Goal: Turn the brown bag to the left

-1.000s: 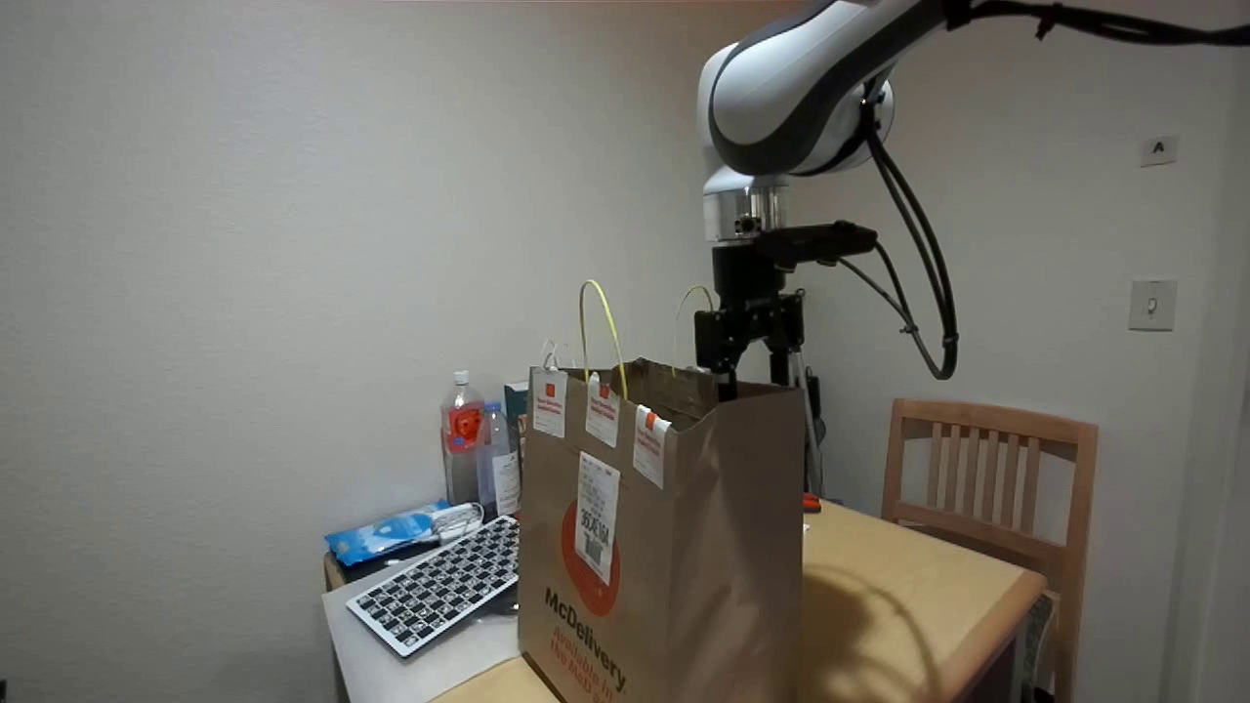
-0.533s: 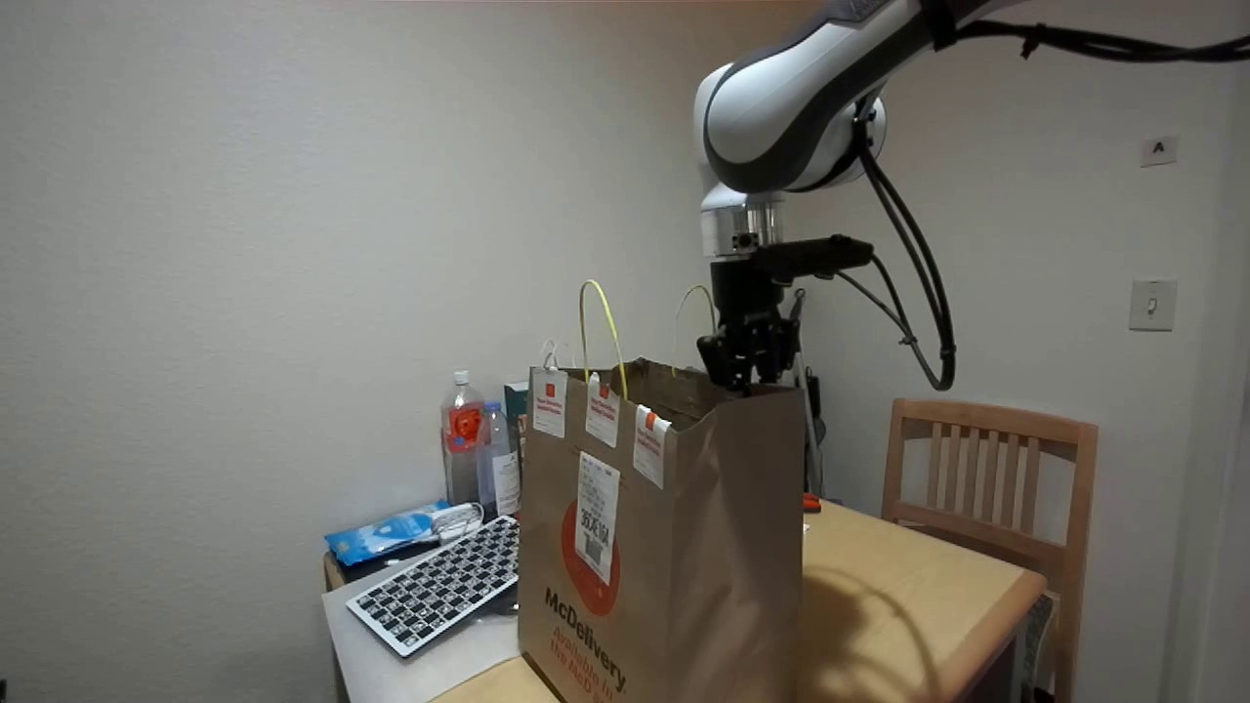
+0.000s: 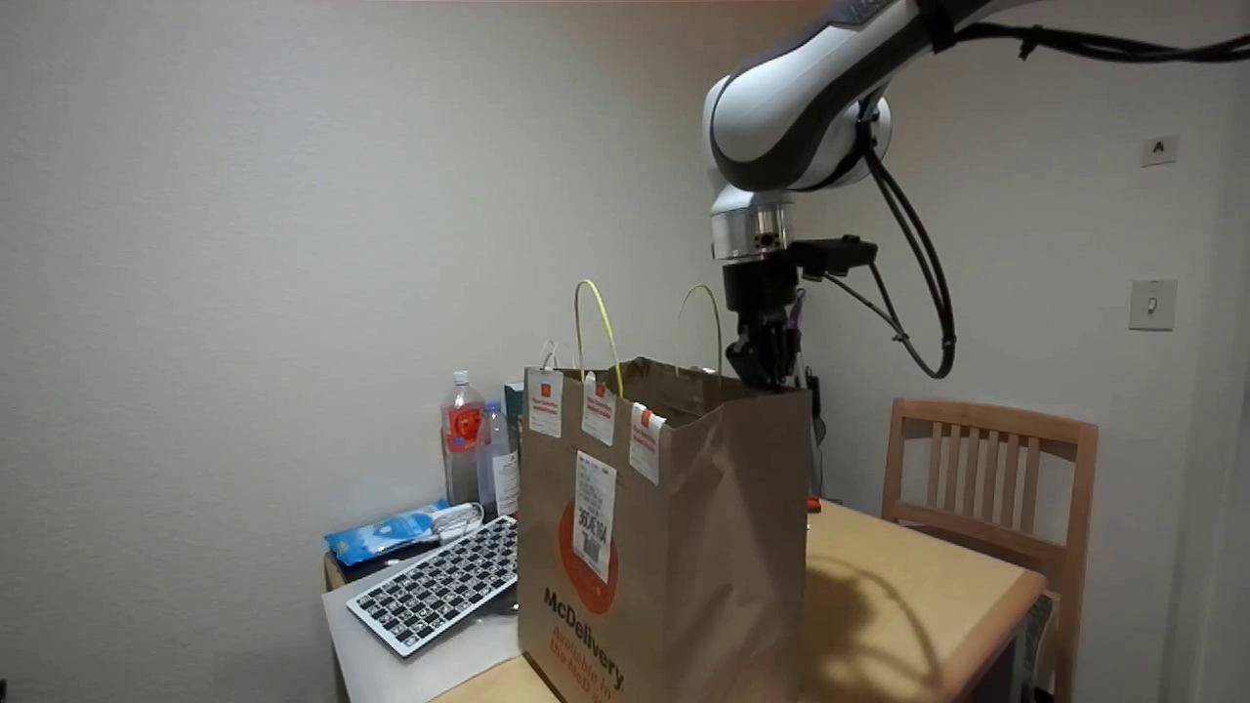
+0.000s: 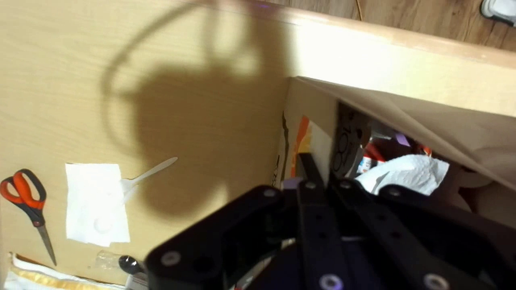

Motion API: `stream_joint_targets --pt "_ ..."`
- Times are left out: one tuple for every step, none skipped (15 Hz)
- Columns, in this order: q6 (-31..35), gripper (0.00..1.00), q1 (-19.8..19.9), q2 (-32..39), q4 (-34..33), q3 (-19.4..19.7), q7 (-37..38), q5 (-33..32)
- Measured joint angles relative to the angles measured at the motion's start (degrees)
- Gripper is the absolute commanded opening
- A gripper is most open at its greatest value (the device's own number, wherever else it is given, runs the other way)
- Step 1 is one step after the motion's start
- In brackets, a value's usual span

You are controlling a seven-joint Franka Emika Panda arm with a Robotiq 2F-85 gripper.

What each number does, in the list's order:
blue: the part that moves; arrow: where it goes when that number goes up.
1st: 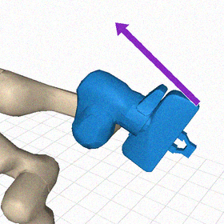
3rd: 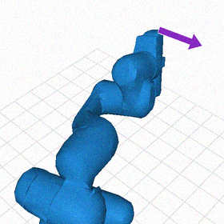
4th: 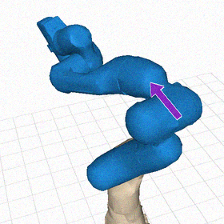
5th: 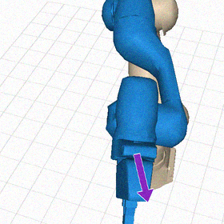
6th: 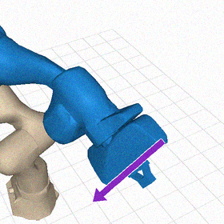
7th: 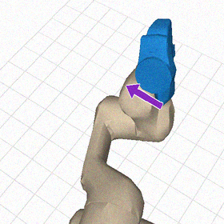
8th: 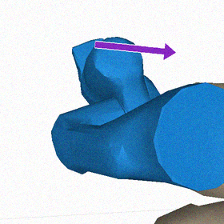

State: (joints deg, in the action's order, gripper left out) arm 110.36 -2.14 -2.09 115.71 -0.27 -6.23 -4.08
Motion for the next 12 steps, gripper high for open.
stream_joint_targets --pt "-0.8 0.0 0.2 0.0 -0.1 0.4 -3.5 0.0" --pt "-1.8 0.0 0.6 0.0 -0.1 0.8 -6.7 -0.1" --pt "-3.0 0.0 0.8 0.0 -0.1 1.2 -9.7 -0.8" --pt "-4.3 0.0 1.0 0.0 -0.1 1.5 -12.3 -2.1" --pt "-5.3 0.0 1.2 0.0 -0.1 1.6 -14.3 -3.8" --pt "-6.0 0.0 1.3 0.0 -0.1 1.7 -15.9 -5.3" --pt "-6.2 0.0 1.3 0.0 -0.1 1.8 -17.0 -6.6" --pt "-6.2 0.0 1.3 0.0 -0.1 1.9 -17.6 -7.7" --pt "-6.2 0.0 1.3 0.1 -0.2 2.0 -17.8 -8.3" --pt "-6.2 0.01 1.3 0.2 -0.3 2.0 -17.8 -8.4" --pt "-6.2 0.01 1.3 0.3 -0.4 2.0 -17.8 -8.4" --pt "-6.2 0.01 1.3 0.3 -0.4 2.0 -17.8 -8.4"
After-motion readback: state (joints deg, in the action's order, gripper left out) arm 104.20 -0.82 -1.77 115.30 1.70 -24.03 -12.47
